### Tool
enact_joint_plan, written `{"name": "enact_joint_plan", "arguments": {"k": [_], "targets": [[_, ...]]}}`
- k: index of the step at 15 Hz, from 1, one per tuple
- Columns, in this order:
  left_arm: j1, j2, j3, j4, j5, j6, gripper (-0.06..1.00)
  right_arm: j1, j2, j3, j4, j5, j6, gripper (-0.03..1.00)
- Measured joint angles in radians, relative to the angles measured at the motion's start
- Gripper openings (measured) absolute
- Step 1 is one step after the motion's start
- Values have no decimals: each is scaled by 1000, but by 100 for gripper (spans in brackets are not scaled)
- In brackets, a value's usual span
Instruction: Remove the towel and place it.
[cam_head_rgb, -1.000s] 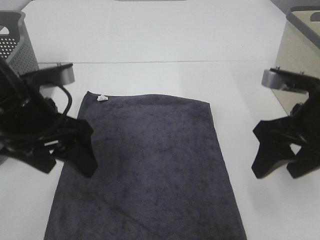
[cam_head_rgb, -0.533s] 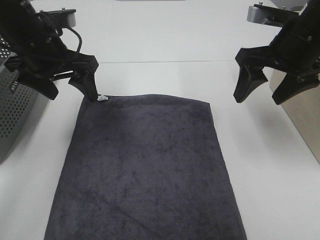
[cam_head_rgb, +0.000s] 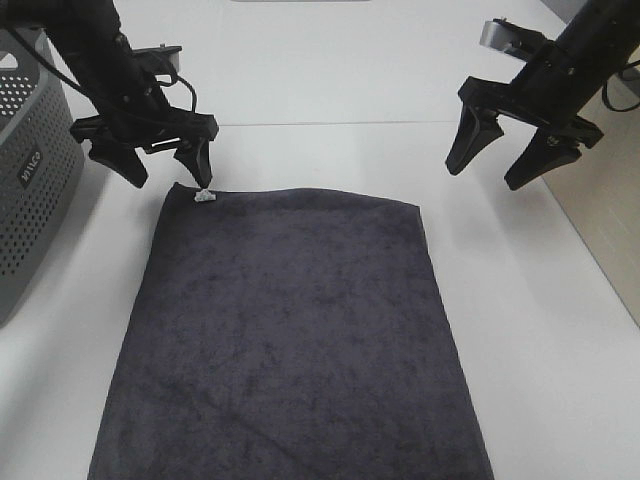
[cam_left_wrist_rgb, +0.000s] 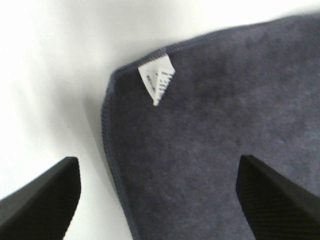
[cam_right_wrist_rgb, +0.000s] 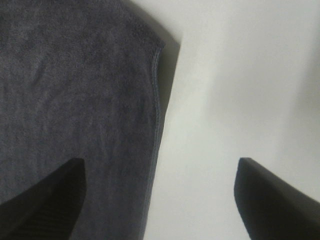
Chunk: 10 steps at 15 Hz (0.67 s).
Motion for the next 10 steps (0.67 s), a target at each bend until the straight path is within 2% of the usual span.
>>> {"name": "enact_joint_plan", "arguments": {"k": [5,10], "targets": [[6,115,-108,10,5,8,79,0,162,-167,16,29,-34,79],[55,151,-119,-7,2,30,79,0,259,-204,141,38,-107,79]]}}
